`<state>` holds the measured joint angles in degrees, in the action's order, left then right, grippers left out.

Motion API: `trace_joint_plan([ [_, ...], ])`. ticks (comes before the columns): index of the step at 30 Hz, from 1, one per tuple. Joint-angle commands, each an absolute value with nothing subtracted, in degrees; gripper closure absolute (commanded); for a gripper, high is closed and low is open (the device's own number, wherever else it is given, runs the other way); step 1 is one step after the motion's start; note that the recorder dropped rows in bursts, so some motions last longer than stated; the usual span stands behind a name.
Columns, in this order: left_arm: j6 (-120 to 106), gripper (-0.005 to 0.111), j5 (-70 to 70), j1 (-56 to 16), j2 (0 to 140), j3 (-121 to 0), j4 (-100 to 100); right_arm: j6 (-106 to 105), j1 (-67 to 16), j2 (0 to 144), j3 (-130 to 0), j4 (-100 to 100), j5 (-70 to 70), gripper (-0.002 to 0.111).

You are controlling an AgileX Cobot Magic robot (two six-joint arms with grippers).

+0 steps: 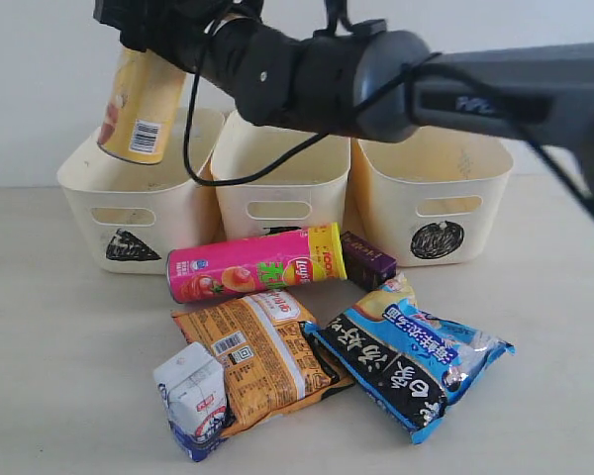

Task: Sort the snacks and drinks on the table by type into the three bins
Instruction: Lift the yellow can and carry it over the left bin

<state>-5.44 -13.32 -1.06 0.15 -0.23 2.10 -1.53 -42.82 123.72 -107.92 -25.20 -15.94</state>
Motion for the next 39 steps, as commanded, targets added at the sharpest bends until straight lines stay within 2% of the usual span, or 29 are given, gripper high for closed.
trace_joint_plan([
  [1,-5.6,0.103,-13.1,-1.2,0.0,0.0,2.3,-2.1,-42.9,132.7,-119.3,-24.9,-17.5,0.108],
  [6,-5.6,0.103,-13.1,-1.2,0.0,0.0,2.3,-2.4,-42.8,141.4,-130.7,-24.9,-13.2,0.108],
  [11,-5.6,0.103,-13.1,-1.2,0.0,0.0,2.3,-4.2,-42.8,145.9,-135.3,-24.9,-7.6,0.108],
  [13,-5.6,0.103,-13.1,-1.2,0.0,0.0,2.3,-5.5,-42.8,146.0,-135.5,-24.9,-5.9,0.102],
  [16,-5.6,0.103,-13.1,-1.2,0.0,0.0,2.3,-7.5,-42.5,146.0,-135.5,-24.9,-3.6,0.077],
  [18,-5.6,0.103,-13.1,-1.2,0.0,0.0,2.3,-7.4,-42.2,145.8,-135.5,-25.6,-2.1,0.051],
  [19,-5.6,0.103,-13.1,-1.2,0.0,0.0,2.3,-7.4,-41.9,145.7,-135.5,-25.6,-1.9,0.042],
  [20,-5.6,0.103,-13.1,-1.2,0.0,0.0,2.3,-7.4,-41.8,145.4,-135.5,-25.6,-1.3,0.034],
  [21,-5.6,0.103,-13.1,-1.2,0.0,0.0,2.3,-7.3,-41.6,145.0,-135.5,-25.6,0.0,0.031],
  [28,-5.6,0.103,-13.1,-1.2,0.0,0.0,2.3,-7.0,-40.5,142.1,-135.5,-25.8,7.7,0.034],
  [34,-5.6,0.103,-13.1,-1.2,0.0,0.0,2.3,-6.4,-38.6,138.2,-135.5,-26.0,21.6,0.036],
  [36,-5.6,0.103,-13.1,-1.2,0.0,0.0,2.3,-6.2,-37.8,136.8,-135.5,-26.1,27.0,0.045],
  [39,-5.6,0.103,-13.1,-1.2,0.0,0.0,2.3,-6.2,-36.7,134.1,-135.5,-26.0,36.0,0.071],
])
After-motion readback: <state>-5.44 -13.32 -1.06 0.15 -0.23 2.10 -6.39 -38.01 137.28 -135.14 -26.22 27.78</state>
